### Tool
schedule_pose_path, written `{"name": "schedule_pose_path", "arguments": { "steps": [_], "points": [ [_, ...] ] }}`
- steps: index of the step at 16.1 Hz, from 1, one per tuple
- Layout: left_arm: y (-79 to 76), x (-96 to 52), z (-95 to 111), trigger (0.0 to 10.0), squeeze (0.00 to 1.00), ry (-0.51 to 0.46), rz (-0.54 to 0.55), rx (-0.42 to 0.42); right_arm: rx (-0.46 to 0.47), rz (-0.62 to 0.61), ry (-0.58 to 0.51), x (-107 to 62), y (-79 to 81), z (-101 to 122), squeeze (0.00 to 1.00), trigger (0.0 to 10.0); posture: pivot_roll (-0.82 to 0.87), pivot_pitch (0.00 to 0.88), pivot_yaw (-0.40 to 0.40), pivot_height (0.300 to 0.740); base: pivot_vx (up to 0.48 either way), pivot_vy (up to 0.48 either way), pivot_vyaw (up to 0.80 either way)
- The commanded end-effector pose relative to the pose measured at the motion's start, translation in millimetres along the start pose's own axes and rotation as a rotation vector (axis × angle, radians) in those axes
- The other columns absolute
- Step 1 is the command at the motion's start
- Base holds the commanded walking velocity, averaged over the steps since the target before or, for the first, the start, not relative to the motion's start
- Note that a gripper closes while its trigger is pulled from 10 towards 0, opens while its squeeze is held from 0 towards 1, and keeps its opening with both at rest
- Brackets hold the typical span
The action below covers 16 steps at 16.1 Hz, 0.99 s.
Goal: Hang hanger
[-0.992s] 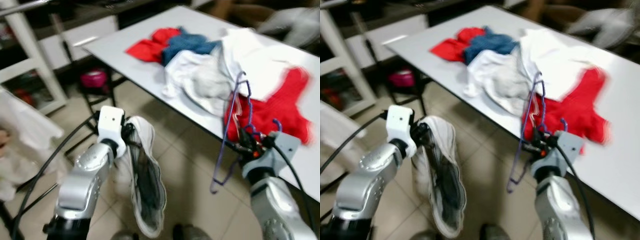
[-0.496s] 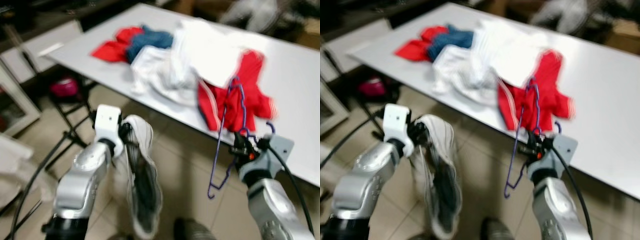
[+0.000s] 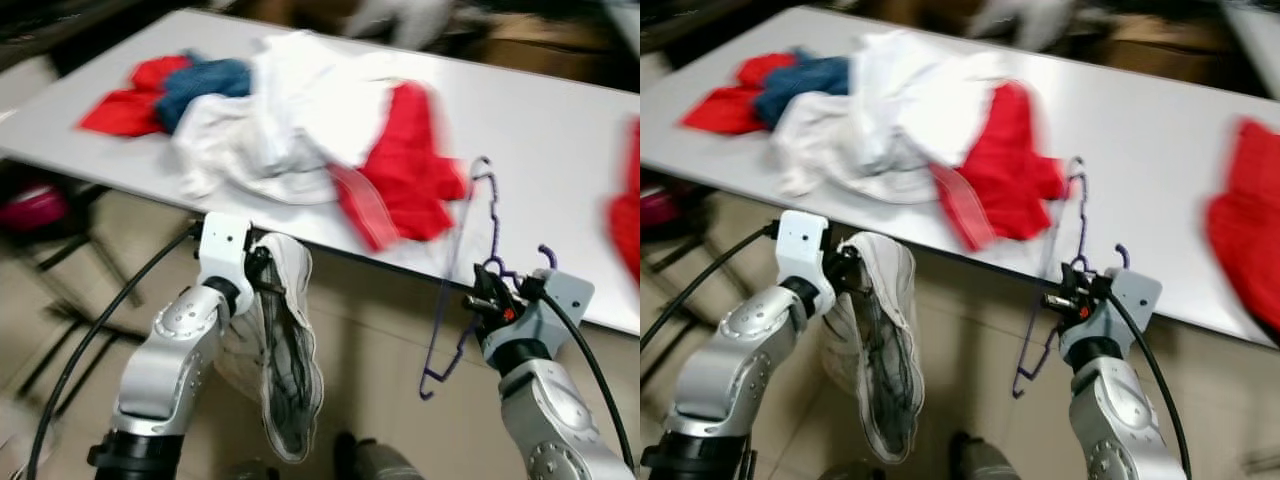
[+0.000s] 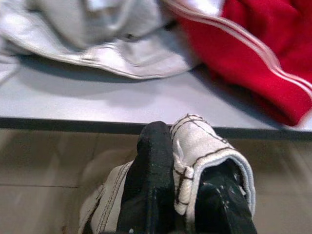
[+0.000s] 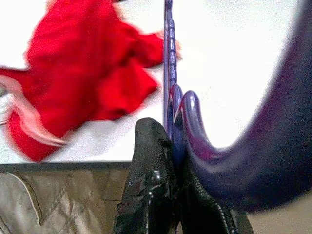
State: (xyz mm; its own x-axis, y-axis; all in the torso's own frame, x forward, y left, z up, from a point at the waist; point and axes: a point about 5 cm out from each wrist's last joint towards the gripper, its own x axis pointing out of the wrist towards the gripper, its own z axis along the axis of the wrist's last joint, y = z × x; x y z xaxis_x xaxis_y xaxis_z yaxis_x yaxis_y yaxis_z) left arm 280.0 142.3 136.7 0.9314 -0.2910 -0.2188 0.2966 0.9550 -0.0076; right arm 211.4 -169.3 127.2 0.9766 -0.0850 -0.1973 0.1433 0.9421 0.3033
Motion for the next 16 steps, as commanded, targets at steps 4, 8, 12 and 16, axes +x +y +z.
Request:
{"name": "schedule_pose_path", "arguments": {
  "steps": [4, 8, 12, 16],
  "points": [
    [0.6, -2.1, 12.0, 10.0, 0.0, -0.057, -0.003, 0.025, -0.013, -0.014, 0.027, -3.4, -2.5, -2.3, 0.0, 10.0, -0.06, 0.115, 0.022, 0.74, 0.0, 0.0, -0.79],
    [-1.7, -2.2, 13.9, 10.0, 0.0, -0.067, -0.012, 0.042, -0.02, 0.0, 0.041, -4.7, -0.3, -4.2, 0.0, 10.0, -0.06, 0.111, 0.023, 0.74, 0.0, -0.065, -0.16],
    [-1.6, -1.7, 14.0, 10.0, 0.0, -0.068, -0.014, 0.047, -0.028, -0.001, 0.05, -5.1, -0.9, -5.5, 0.0, 10.0, -0.06, 0.104, 0.021, 0.74, 0.0, -0.274, 0.0],
    [-2.3, -2.1, 13.9, 10.0, 0.0, -0.066, -0.019, 0.048, -0.042, 0.003, 0.054, -5.9, -1.7, -6.2, 0.0, 10.0, -0.06, 0.102, 0.019, 0.74, 0.0, -0.276, 0.0]
  ]
}}
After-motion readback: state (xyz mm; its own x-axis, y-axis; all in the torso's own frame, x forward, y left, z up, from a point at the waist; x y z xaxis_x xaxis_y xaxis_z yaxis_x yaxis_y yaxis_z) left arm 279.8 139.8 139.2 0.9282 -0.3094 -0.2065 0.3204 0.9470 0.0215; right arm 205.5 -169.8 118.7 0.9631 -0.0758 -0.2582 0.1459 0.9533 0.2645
